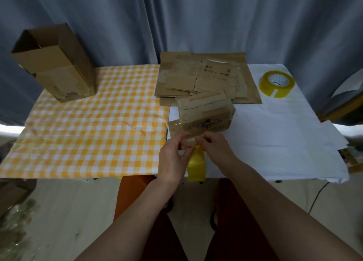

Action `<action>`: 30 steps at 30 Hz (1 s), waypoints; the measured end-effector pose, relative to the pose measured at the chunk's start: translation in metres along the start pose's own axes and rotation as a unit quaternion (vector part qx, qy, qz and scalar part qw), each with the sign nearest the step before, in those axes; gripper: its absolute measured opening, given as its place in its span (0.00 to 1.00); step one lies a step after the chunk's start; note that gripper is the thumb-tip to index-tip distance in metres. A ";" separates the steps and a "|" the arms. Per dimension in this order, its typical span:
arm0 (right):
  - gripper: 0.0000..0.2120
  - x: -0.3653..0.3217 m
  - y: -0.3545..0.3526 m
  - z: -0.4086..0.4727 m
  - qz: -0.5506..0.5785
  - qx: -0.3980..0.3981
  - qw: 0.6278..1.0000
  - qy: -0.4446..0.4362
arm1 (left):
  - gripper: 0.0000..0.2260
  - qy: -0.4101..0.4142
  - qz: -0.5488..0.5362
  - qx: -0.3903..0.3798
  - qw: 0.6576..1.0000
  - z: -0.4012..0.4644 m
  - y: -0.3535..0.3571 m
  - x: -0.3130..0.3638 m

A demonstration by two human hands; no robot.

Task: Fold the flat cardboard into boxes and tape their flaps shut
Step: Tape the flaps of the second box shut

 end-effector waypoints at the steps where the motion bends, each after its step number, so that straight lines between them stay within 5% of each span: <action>1: 0.10 -0.001 0.000 0.000 -0.003 0.003 1.000 0.001 | 0.17 0.009 0.013 0.008 1.000 -0.001 -0.001 0.002; 8: 0.11 -0.009 0.000 -0.003 -0.079 0.010 0.997 -0.021 | 0.08 0.059 0.101 0.049 0.992 -0.003 -0.002 0.018; 18: 0.13 -0.027 -0.032 -0.014 -0.223 0.111 0.960 -0.131 | 0.02 -0.087 0.106 0.072 0.988 0.003 -0.008 -0.008; 21: 0.15 -0.010 -0.040 -0.007 -0.315 0.031 0.946 -0.070 | 0.01 -0.080 0.112 0.086 0.987 0.005 -0.014 -0.010; 26: 0.17 0.030 0.010 -0.026 -0.181 -0.164 0.967 0.066 | 0.04 -0.041 0.057 0.024 0.997 0.007 0.005 0.004; 30: 0.08 0.035 0.004 -0.031 -0.059 -0.084 0.993 0.055 | 0.07 -0.035 0.051 0.006 0.998 0.008 0.014 0.007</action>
Point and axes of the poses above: each hand's wrist, its own z-axis towards the middle knuckle, its own y-axis out of the palm, x = y × z, the point moved 8 cm from there along z, towards the middle knuckle, and after that the axes turned 10 degrees about -y, right-handed, at the moved point
